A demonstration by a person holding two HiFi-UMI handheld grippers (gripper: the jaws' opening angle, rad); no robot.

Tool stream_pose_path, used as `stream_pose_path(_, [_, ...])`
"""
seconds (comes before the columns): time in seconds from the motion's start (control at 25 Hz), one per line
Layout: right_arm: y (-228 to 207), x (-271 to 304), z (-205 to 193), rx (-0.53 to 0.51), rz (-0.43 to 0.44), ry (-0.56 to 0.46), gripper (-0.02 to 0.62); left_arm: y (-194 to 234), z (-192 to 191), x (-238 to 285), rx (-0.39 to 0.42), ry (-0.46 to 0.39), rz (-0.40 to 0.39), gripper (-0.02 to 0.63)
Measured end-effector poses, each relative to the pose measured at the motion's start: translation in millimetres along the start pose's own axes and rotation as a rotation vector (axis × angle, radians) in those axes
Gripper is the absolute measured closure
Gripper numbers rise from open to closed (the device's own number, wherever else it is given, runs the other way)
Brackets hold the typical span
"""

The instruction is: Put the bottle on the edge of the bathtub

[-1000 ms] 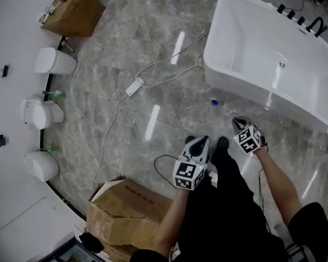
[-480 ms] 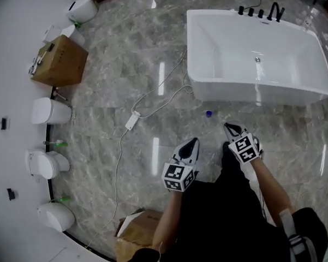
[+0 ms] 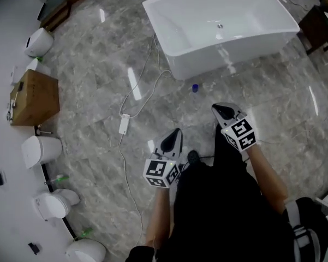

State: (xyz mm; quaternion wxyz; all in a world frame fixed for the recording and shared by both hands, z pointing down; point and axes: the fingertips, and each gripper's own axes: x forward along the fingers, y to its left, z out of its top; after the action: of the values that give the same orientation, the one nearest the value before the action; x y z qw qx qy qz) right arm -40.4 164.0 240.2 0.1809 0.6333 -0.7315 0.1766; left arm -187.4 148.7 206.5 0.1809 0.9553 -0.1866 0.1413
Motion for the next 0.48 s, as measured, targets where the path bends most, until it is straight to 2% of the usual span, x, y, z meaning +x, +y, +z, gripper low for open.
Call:
stream_pose_path(0.2, [30,-61,13,0.067,-0.025,-0.077,0.577,-23,16,-24,-0.010,-0.048,-0.086,0.595])
stream_pose_path(0.36, [50,-113,30,0.103,-0.006,-0.237,0.581,-48,38,-39,0.001,-0.105,-0.130,0.595])
stream_pose_path(0.48, [56,-147,36,0.157,-0.001,-0.316,0.581,-65,49,-46,-0.009,-0.135,-0.160,0.595])
